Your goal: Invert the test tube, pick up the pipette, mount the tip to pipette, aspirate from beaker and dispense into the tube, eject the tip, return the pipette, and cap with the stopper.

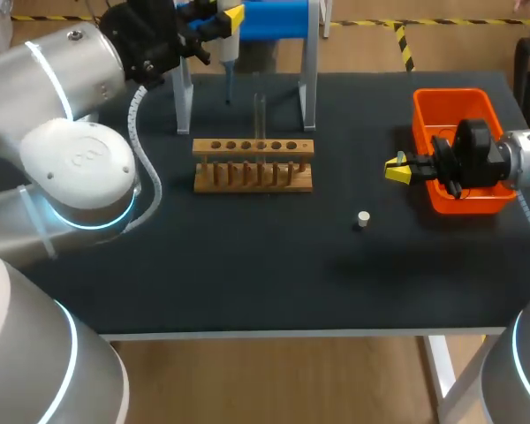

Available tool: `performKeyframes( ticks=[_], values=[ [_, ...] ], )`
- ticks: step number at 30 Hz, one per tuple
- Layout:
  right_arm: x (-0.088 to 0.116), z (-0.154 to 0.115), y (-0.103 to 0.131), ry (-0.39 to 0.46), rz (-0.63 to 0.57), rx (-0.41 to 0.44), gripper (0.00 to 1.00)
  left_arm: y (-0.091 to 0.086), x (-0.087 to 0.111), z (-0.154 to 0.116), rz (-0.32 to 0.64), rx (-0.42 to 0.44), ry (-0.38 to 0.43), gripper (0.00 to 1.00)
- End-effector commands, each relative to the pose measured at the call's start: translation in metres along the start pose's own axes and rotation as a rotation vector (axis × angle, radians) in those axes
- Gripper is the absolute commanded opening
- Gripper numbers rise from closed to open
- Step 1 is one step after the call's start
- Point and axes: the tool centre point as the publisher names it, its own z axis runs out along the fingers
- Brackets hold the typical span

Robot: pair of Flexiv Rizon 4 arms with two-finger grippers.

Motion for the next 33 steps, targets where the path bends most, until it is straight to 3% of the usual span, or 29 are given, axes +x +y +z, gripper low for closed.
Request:
performKeyframes(
  ticks=[1, 16, 33],
  values=[
    [0.001, -0.001, 0.001, -0.001, 0.0, 0.003, 0.0, -0.004, 0.008, 0.0, -0.015, 0.021, 0.393, 0.0],
    [0.001, -0.001, 0.001, -0.001, 0.0, 0.003, 0.0, -0.01, 0.05, 0.015, -0.063, 0.034, 0.493, 0.0],
    [0.001, -0.001, 0.001, -0.001, 0.0, 0.003, 0.0, -0.019, 0.075, 0.017, -0.025, 0.009, 0.451, 0.0]
  ],
)
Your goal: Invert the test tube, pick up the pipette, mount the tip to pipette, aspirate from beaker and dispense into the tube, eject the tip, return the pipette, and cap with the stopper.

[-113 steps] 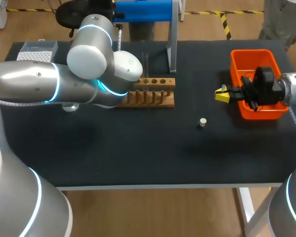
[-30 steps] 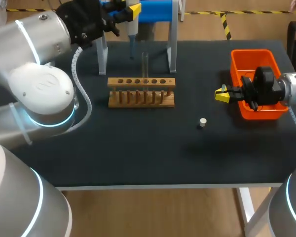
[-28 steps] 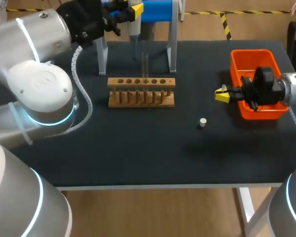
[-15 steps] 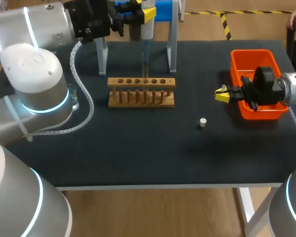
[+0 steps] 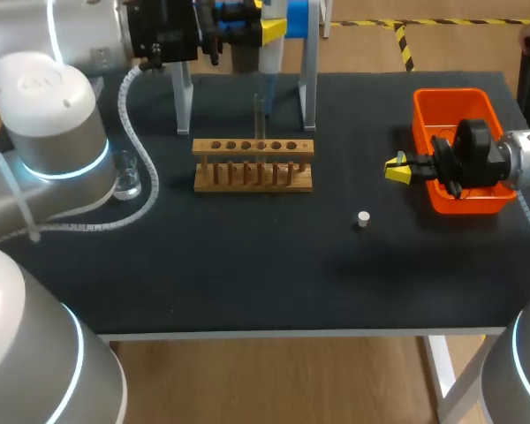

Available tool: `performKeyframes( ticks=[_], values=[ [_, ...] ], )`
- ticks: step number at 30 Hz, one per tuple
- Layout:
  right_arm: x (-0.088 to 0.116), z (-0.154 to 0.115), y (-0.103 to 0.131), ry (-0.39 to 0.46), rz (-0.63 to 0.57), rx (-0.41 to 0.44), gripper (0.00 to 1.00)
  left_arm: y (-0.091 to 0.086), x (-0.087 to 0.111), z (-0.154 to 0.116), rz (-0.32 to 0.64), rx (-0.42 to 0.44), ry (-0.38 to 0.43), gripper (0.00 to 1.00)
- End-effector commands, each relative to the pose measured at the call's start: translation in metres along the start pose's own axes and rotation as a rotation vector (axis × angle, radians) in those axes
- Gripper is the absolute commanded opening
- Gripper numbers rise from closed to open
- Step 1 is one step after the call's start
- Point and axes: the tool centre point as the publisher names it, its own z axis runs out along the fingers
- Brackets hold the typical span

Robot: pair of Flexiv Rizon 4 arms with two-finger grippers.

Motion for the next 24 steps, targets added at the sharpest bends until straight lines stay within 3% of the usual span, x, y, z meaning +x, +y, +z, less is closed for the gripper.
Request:
performKeyframes(
  ticks=[1, 24],
  values=[
    [0.001, 0.0, 0.001, -0.001, 0.0, 0.003, 0.0, -0.002, 0.004, 0.005, 0.004, -0.007, -0.018, 0.0],
    [0.001, 0.0, 0.001, -0.001, 0.0, 0.003, 0.0, -0.004, 0.009, 0.032, 0.016, 0.004, -0.066, 0.0]
  ],
)
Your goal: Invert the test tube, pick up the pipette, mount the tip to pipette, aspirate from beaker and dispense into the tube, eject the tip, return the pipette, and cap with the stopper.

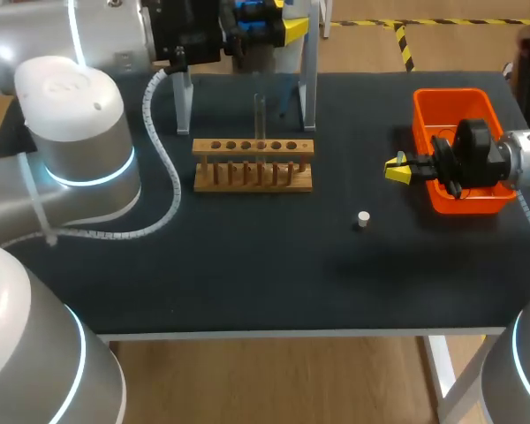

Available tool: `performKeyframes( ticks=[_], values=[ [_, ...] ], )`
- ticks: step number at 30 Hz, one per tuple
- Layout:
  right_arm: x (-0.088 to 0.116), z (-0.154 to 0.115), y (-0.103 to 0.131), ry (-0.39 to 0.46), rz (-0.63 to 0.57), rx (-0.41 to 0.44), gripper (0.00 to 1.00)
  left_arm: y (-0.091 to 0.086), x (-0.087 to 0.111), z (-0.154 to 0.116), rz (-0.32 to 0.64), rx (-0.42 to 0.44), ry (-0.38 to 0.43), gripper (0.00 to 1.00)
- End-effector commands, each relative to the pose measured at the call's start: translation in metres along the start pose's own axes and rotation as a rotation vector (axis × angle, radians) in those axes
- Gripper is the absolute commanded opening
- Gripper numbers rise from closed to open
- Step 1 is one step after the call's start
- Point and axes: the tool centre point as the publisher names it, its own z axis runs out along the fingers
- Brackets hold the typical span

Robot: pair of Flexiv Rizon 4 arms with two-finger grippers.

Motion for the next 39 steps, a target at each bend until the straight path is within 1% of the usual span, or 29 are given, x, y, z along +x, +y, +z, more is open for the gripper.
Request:
performKeyframes(
  ticks=[1, 35, 39],
  values=[
    [0.001, -0.0005, 0.0006, -0.001, 0.0, 0.003, 0.0, 0.0001, 0.0006, 0.0053, 0.001, 0.01, -0.017, 0.0],
    [0.001, -0.0005, 0.0006, -0.001, 0.0, 0.003, 0.0, 0.0001, 0.0006, 0.0053, 0.001, 0.01, -0.017, 0.0],
    [0.001, -0.0005, 0.0006, -0.001, 0.0, 0.003, 0.0, 0.0008, 0.003, 0.0024, 0.005, 0.023, 0.035, 0.0]
  ],
)
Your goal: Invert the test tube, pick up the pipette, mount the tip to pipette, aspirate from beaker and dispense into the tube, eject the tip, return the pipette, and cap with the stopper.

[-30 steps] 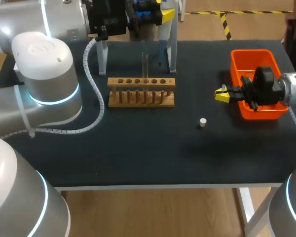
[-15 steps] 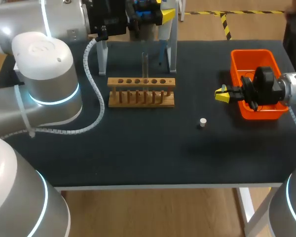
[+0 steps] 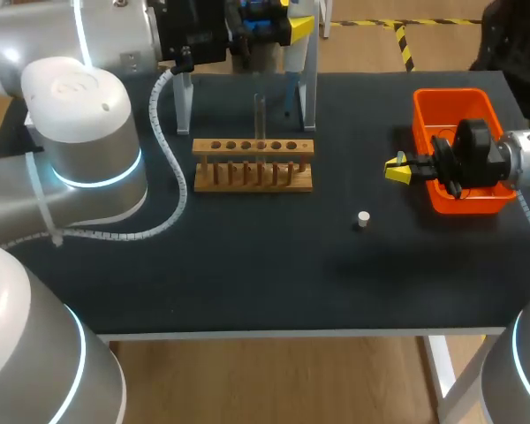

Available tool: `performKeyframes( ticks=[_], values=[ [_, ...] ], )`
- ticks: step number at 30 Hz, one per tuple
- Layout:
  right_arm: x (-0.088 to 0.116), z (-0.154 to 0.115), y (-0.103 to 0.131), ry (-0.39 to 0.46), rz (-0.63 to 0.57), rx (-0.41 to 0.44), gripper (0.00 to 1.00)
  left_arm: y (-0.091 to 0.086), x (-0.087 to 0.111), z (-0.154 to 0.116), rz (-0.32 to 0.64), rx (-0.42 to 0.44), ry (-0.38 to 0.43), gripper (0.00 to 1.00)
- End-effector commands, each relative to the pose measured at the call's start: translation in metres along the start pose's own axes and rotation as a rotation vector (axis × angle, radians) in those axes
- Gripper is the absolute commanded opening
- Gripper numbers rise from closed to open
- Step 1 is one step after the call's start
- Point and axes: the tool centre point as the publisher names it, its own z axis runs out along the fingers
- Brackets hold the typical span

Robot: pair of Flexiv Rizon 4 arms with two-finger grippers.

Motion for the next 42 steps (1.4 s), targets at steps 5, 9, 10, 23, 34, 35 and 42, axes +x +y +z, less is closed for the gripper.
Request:
performKeyframes(
  ticks=[5, 9, 10, 23, 34, 35, 42],
  values=[
    [0.001, -0.001, 0.001, -0.001, 0.0, 0.003, 0.0, 0.001, 0.0, -0.002, 0.01, 0.031, 0.092, 0.0],
    [0.001, -0.001, 0.001, -0.001, 0.0, 0.003, 0.0, 0.0, 0.002, -0.001, 0.013, 0.028, 0.131, 0.0],
    [0.001, -0.001, 0.001, -0.001, 0.0, 0.003, 0.0, -0.001, 0.002, -0.001, 0.014, 0.024, 0.133, 0.0],
    [0.001, -0.001, 0.001, -0.001, 0.0, 0.003, 0.0, -0.001, 0.004, -0.012, 0.007, 0.023, 0.146, 0.0],
    [0.001, -0.001, 0.001, -0.001, 0.0, 0.003, 0.0, 0.005, 0.006, -0.011, -0.006, 0.03, 0.15, 0.0],
    [0.001, -0.001, 0.001, -0.001, 0.0, 0.003, 0.0, 0.005, 0.006, -0.01, -0.007, 0.029, 0.149, 0.0],
    [0.001, -0.001, 0.001, -0.001, 0.0, 0.003, 0.0, 0.004, 0.008, -0.011, -0.006, 0.029, 0.149, 0.0]
  ],
)
